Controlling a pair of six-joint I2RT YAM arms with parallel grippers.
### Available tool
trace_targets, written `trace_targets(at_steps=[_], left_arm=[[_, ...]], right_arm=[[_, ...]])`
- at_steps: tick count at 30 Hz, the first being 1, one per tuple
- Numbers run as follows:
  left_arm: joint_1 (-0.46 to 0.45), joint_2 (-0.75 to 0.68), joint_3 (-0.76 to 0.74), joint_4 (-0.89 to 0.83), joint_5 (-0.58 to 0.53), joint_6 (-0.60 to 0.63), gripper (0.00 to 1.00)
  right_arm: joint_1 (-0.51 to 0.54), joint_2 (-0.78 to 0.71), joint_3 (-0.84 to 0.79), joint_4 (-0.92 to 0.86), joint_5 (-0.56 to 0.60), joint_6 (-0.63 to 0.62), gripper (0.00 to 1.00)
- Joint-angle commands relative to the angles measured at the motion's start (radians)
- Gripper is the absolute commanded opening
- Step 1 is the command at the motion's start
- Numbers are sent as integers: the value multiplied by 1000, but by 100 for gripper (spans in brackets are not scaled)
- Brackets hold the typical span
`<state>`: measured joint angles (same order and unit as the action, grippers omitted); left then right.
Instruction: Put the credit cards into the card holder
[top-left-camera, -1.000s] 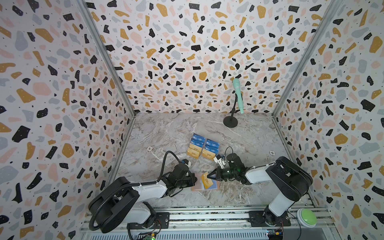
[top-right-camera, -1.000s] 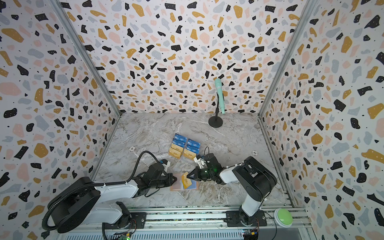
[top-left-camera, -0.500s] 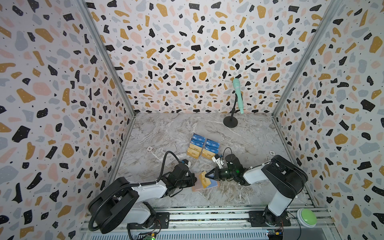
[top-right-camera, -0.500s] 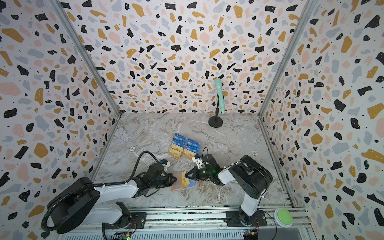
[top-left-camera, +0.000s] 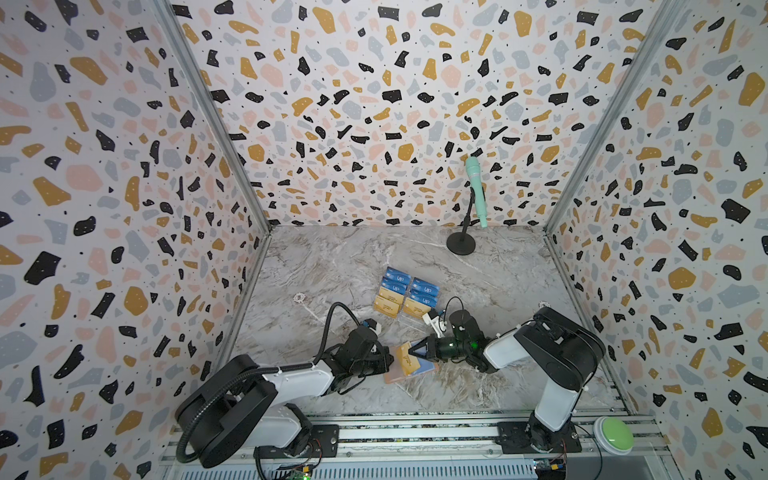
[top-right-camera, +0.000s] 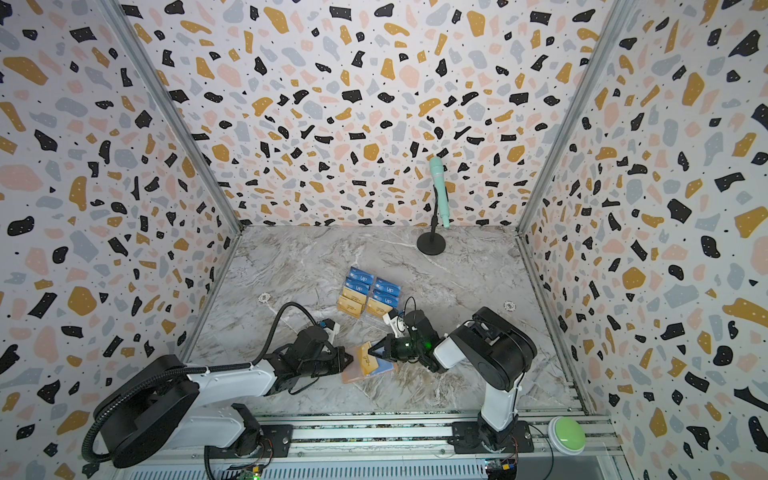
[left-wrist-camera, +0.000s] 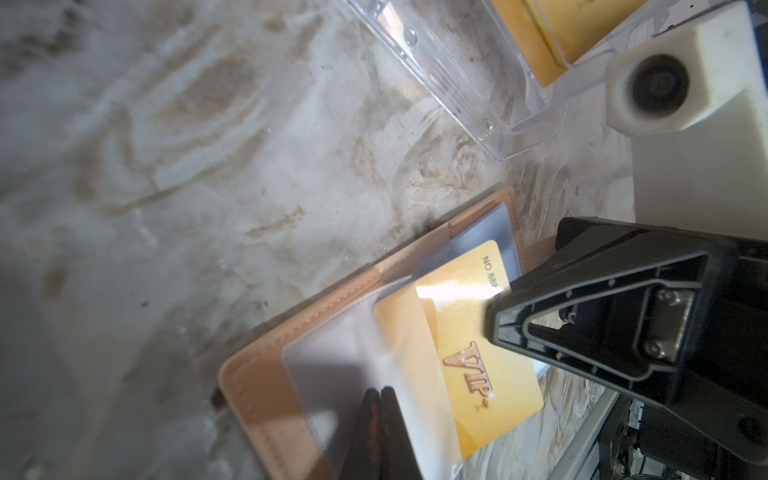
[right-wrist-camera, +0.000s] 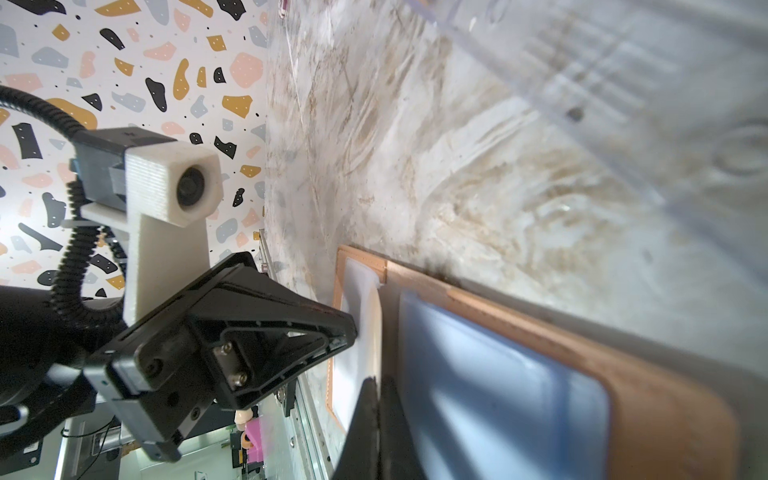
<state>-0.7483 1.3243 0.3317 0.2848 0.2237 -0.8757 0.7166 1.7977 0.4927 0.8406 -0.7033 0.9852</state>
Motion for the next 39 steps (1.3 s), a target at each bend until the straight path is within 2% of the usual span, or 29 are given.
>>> trace_targets(at_steps=[1,14,21,27,29,33,39], left_arm=[[-5,-14,4,-53,-7,7,3],[-5,-19,1,-78,-12,23,3],[-5,-21,1,-82,-12,21,3],[-4,-30,19,-99,-18,23,3],[-5,-31,26,-107,-20,24,4],[-5,-39,40,-125,-26,24,7],[-5,-69,64,-157,-26,8,16]], right_arm=[[6,10,-8,31,0,8,0],[1,34,-18,84,3,22,0],[3,79,-45,192,-7,76,0],[3,52,-46,148,7,56,0],[3,32,-41,106,15,35,5],[3,-14,-18,-32,43,-26,20],[25,-97,18,-261,128,-117,31]])
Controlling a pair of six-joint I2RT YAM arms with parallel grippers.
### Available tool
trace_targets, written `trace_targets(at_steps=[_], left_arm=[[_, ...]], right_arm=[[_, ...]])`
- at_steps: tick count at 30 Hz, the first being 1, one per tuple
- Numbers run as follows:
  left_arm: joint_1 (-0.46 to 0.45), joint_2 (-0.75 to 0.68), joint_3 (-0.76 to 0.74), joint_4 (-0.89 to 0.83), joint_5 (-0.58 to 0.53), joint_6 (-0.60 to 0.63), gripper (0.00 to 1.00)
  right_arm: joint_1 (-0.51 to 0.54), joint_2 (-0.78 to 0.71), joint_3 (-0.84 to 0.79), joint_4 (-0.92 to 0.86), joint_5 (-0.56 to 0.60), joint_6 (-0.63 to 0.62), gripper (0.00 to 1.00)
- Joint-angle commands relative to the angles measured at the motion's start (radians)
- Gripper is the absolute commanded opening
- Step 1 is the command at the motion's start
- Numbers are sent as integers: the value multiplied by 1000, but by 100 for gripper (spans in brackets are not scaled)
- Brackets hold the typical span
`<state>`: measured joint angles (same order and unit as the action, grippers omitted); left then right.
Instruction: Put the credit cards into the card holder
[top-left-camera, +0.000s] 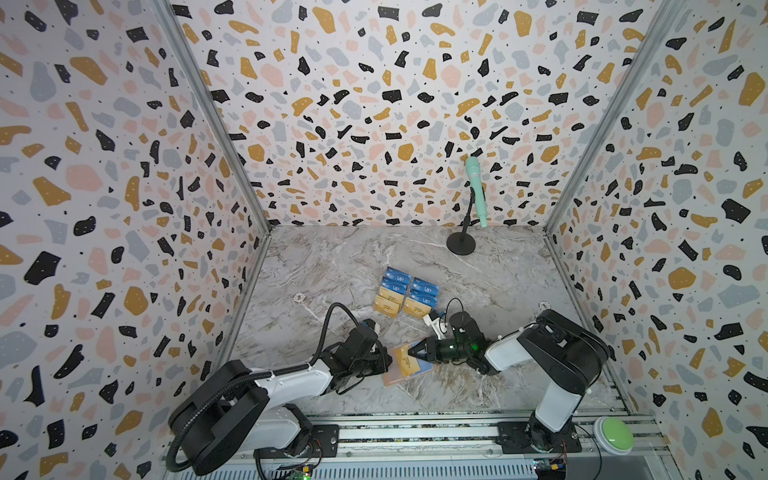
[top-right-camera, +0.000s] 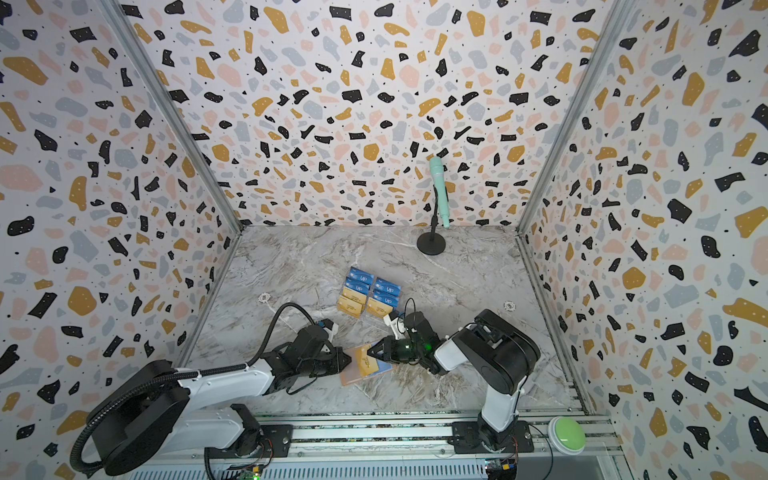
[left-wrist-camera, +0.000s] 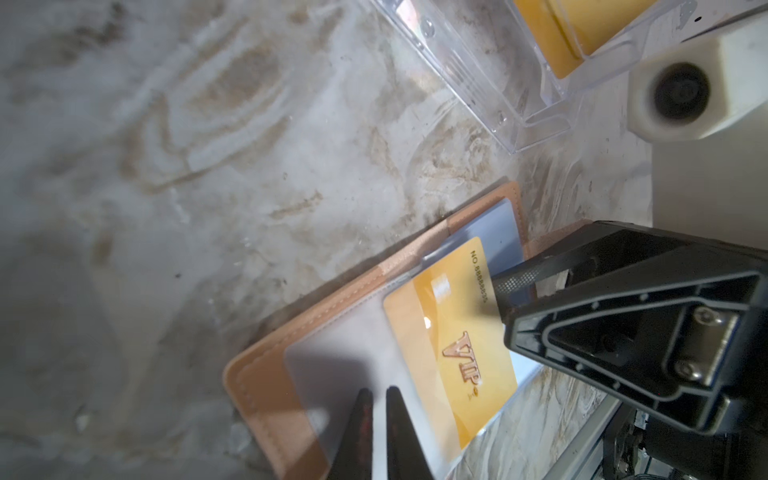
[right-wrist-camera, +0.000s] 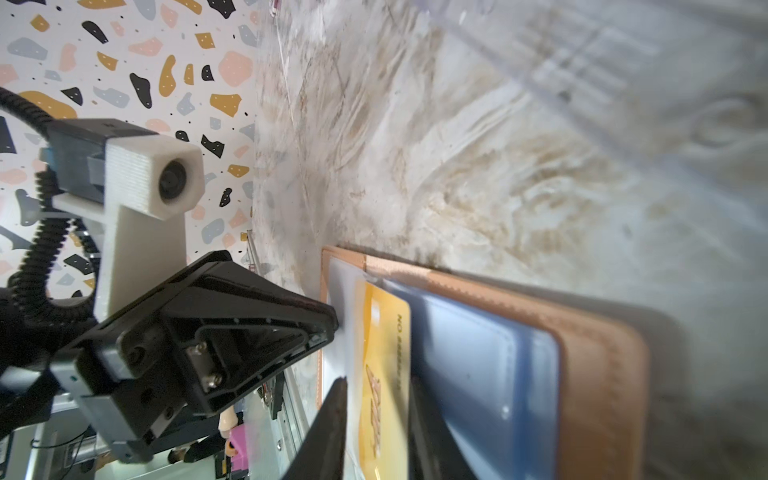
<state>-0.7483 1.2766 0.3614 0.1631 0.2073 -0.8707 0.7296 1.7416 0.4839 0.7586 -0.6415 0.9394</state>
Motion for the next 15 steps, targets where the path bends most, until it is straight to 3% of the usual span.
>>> trace_targets(at_steps=[1,8,15], left_arm=[[-5,-28,41,-40,-7,0,19],[-4,-79,87,-189,-63,-7,34],[-4,-99,24,-207,-93,-69,38]], right_arm=[[17,-50,31,-205,77,-82,32],[71,-90,100,-428,146,-149,35],[116,-114,148,-576,223,-164,36]])
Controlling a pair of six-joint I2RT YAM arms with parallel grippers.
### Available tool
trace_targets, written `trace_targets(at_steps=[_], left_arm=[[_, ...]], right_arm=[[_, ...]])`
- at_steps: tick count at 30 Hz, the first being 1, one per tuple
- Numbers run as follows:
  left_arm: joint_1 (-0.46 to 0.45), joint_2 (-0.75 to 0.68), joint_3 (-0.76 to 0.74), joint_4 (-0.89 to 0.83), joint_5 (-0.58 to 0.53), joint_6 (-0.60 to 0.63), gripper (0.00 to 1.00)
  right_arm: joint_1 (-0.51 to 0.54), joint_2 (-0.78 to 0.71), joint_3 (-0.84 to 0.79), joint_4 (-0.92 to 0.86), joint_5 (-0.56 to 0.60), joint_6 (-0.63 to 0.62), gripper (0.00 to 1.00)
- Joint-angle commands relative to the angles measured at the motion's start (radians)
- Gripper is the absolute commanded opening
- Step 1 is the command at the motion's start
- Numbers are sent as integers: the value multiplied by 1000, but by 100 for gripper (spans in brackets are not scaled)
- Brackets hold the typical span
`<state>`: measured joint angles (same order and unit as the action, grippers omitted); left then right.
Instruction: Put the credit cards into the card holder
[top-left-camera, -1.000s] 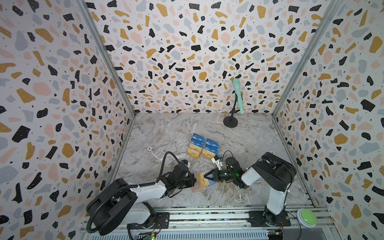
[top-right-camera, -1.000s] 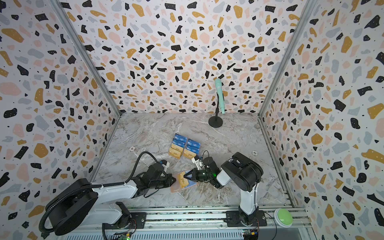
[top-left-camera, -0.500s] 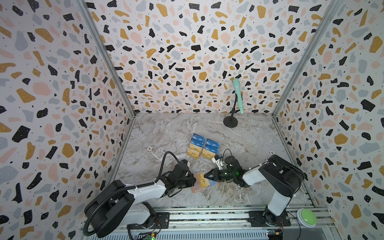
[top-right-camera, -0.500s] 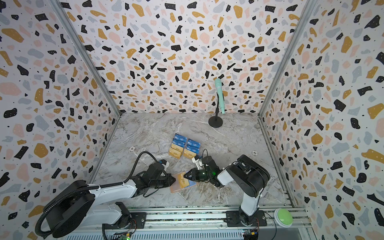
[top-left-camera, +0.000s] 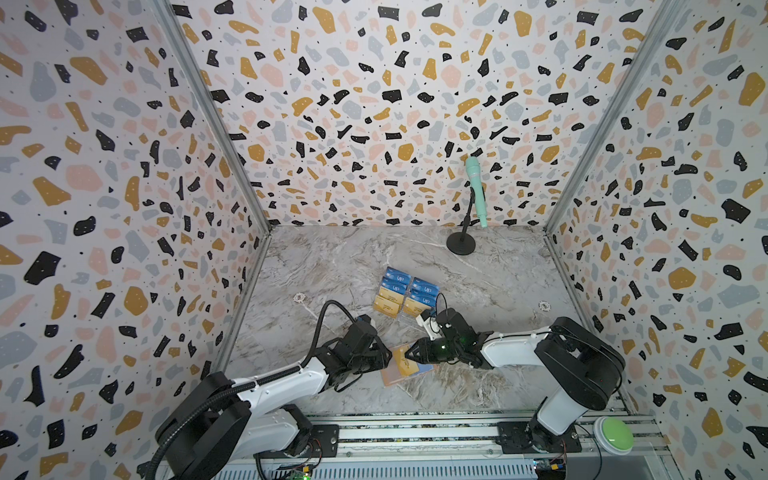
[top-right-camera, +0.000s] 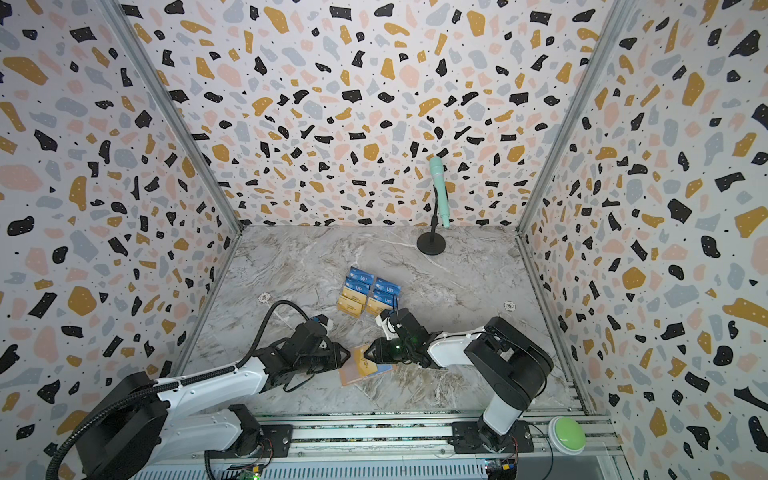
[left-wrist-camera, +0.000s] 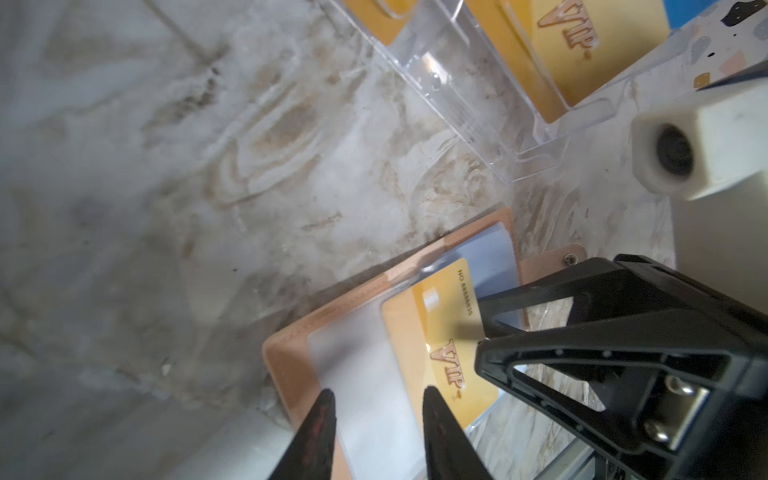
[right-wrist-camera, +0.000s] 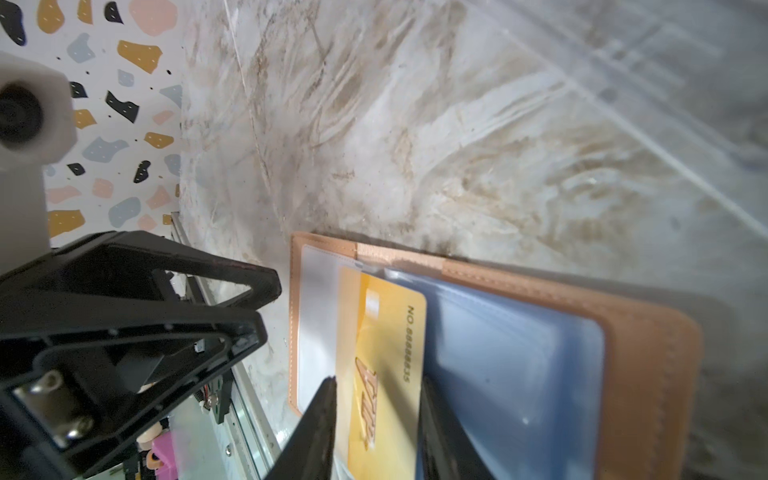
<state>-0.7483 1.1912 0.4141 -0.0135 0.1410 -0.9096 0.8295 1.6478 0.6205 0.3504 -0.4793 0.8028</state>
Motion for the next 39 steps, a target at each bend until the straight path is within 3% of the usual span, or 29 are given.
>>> trace_targets(at_steps=[1,9,19,39], left_arm=[[-4,-13,-39,-22,-26,-36,38],[-4,-16,-81,44,-12,-50,38],[-4,-18,-113,159,33,-66,37],[-5,-25,-120,233,61,-64,36]], right_arm=[[19,-25,17,-184,70,-27,36],[70,-42,53,-279,117,-28,38],[147,-10,114,-274,121,1,38],[188,44,215,-295,120,-7,39]])
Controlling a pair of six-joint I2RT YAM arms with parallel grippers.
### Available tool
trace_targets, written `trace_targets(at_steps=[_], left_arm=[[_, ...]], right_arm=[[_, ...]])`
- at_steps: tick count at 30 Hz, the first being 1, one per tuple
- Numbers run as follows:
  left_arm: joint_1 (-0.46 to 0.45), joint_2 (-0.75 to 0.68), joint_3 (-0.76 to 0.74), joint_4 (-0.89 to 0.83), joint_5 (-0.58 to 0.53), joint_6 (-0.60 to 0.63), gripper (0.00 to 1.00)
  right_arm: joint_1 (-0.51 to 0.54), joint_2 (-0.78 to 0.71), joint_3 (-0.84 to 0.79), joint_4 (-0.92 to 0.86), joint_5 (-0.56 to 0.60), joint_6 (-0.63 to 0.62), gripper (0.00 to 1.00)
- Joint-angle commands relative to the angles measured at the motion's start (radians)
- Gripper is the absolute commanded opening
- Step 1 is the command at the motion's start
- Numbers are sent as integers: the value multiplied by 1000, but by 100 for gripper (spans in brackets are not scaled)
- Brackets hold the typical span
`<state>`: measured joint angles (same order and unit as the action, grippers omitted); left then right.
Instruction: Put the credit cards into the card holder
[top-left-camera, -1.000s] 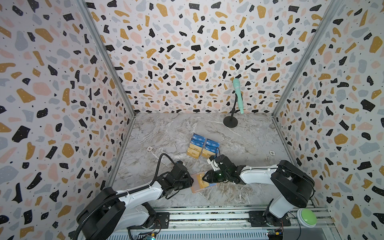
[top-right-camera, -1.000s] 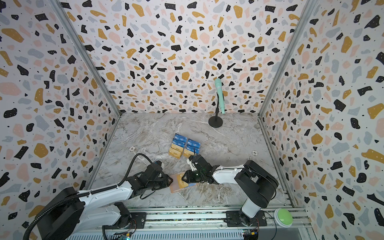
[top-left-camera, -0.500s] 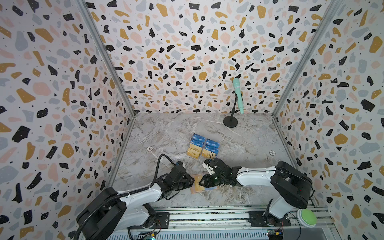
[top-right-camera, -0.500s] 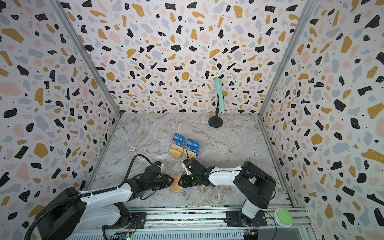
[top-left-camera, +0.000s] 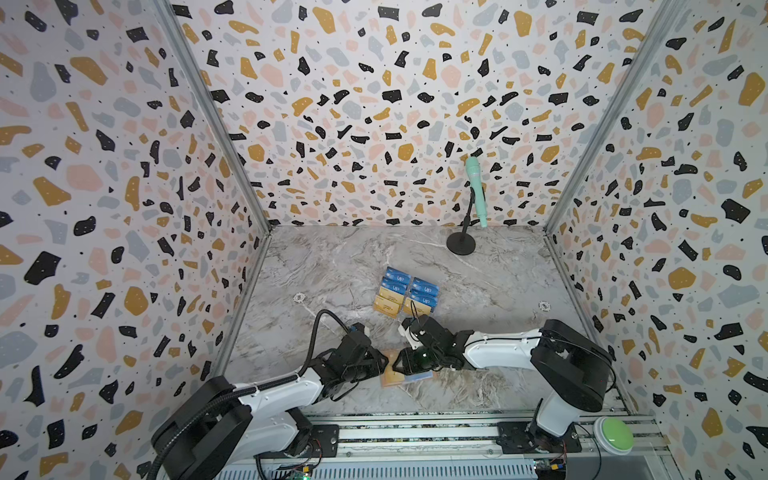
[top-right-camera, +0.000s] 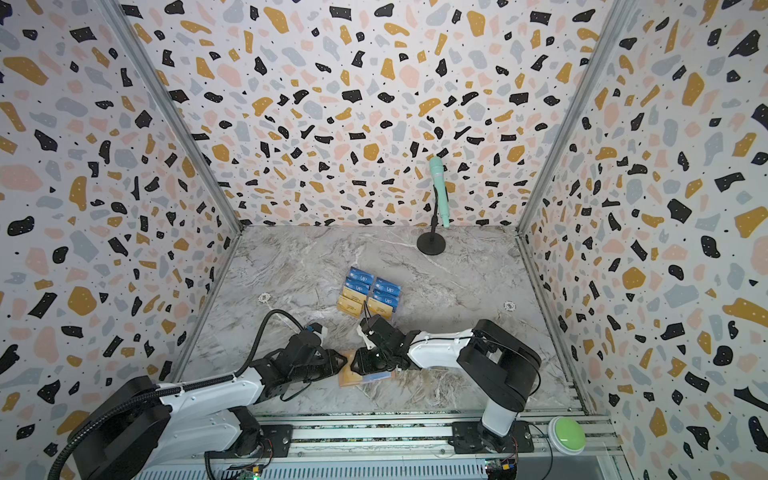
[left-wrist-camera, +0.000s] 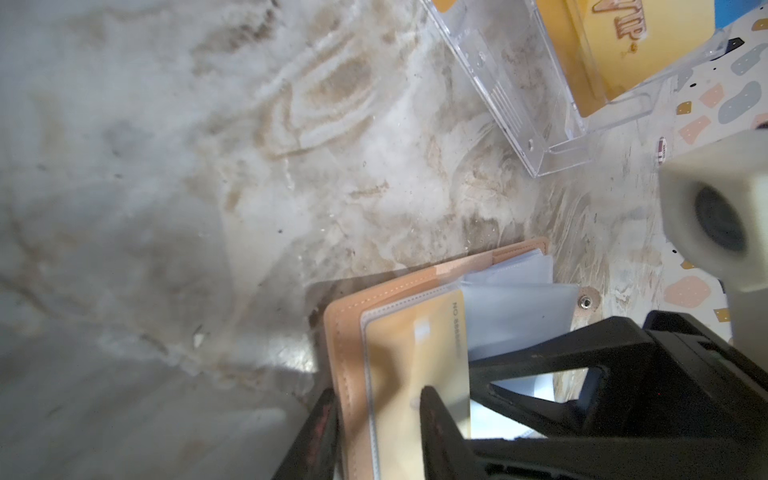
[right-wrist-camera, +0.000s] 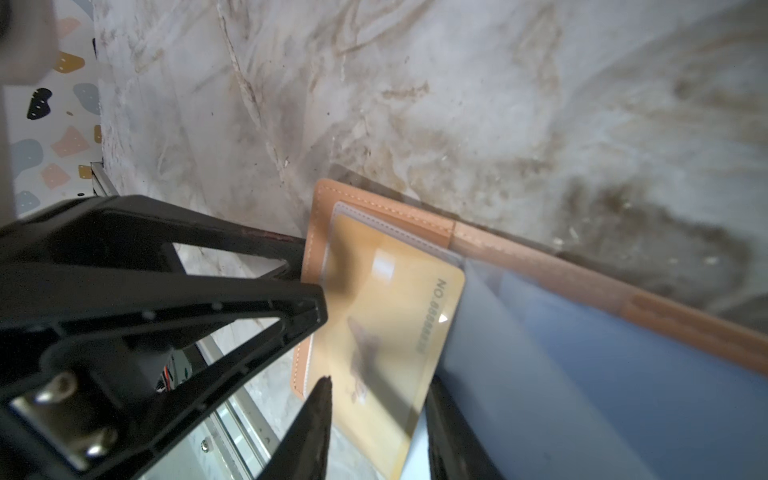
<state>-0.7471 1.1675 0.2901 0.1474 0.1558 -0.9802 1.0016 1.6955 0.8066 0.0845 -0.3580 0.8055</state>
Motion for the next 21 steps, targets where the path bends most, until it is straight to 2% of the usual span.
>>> trace_targets(at_steps=[1,11,21], left_arm=[[-6,3,6,69,47,8,35],[2,-5,53,-93,-18,63,36],[3,9,72,-122,-5,54,37]], right_arm=[[16,-3,35,-41,0,-16,39],[-52,-100,4,-158,25,-86,41],[-81,-128,-19,-108,-37,-126,40]])
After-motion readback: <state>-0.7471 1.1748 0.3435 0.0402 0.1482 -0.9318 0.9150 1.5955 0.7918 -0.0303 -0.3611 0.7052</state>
